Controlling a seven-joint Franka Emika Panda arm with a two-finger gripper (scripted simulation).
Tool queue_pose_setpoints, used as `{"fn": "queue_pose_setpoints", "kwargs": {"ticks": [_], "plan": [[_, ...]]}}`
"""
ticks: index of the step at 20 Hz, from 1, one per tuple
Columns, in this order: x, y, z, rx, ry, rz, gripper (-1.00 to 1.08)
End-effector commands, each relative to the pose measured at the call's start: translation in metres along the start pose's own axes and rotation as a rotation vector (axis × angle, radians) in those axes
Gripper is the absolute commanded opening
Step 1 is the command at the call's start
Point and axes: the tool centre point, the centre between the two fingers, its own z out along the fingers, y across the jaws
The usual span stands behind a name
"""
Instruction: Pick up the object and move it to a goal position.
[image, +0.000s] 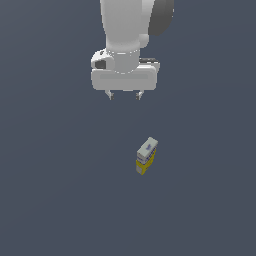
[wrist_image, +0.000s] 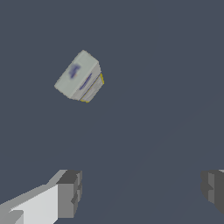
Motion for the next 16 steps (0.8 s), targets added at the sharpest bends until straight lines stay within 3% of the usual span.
{"fn": "queue_pose_setpoints", "kwargs": {"ticks": [1, 16], "plan": [[0.0, 0.0, 0.0, 0.0, 0.0, 0.0, 1.0], [-0.001, 0.002, 0.013, -0.017, -0.024, -0.028, 1.0]]}}
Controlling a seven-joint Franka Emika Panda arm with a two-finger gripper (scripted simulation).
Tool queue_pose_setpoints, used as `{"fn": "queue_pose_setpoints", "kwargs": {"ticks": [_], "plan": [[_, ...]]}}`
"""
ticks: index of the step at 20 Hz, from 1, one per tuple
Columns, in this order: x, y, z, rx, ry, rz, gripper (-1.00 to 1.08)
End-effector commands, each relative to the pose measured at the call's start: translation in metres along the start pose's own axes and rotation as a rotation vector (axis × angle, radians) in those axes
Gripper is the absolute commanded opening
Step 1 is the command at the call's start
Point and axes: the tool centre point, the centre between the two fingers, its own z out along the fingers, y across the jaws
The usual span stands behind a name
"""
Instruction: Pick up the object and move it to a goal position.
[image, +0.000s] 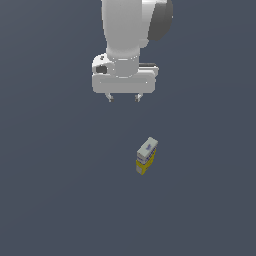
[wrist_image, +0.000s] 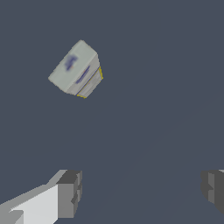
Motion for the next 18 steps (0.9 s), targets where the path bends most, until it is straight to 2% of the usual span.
{"fn": "queue_pose_setpoints", "kwargs": {"ticks": [1, 9, 18], "plan": [[0.002, -0.001, 0.001, 0.0, 0.0, 0.009, 1.0], [0.02, -0.01, 0.009, -0.002, 0.003, 0.089, 1.0], [0.054, -0.03, 0.029, -0.002, 0.008, 0.256, 1.0]]}}
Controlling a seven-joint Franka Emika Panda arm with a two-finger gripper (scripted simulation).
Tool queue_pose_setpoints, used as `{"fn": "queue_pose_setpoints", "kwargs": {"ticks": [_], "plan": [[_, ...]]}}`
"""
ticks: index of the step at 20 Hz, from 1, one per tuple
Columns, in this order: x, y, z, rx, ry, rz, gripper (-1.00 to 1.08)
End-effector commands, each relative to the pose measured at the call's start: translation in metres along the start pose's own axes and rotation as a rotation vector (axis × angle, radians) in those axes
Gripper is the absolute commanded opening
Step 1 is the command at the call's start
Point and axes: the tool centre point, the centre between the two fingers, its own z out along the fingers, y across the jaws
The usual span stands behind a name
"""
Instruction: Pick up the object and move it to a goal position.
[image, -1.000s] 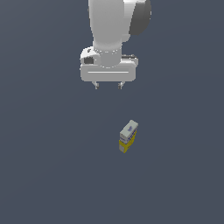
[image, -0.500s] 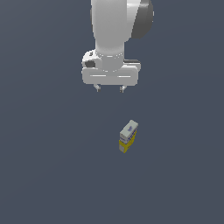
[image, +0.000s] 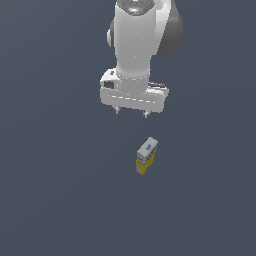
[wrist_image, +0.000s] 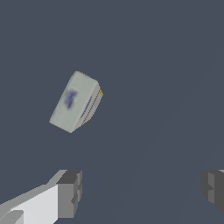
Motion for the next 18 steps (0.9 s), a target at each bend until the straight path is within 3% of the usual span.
{"fn": "queue_pose_setpoints", "kwargs": {"ticks": [1, 18], "plan": [[0.009, -0.009, 0.007, 0.0, 0.002, 0.053, 1.0], [0.056, -0.068, 0.059, 0.007, 0.01, 0.385, 1.0]]}}
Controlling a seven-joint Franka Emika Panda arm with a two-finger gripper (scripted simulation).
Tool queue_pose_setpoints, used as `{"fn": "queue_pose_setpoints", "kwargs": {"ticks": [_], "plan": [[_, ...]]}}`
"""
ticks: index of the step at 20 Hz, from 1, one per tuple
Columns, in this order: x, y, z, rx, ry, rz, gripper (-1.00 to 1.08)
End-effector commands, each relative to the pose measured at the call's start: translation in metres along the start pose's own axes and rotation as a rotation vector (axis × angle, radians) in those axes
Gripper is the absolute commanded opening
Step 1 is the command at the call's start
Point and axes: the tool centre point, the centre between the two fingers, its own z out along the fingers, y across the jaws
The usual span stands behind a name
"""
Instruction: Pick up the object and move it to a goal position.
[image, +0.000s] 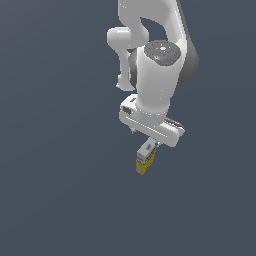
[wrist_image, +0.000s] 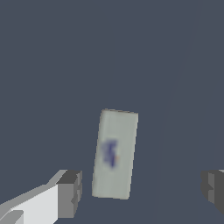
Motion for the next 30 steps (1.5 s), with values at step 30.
{"fn": "queue_pose_setpoints", "kwargs": {"ticks": [30], "plan": [[0.004, -0.021, 0.069, 0.003, 0.002, 0.103, 1.0]]}}
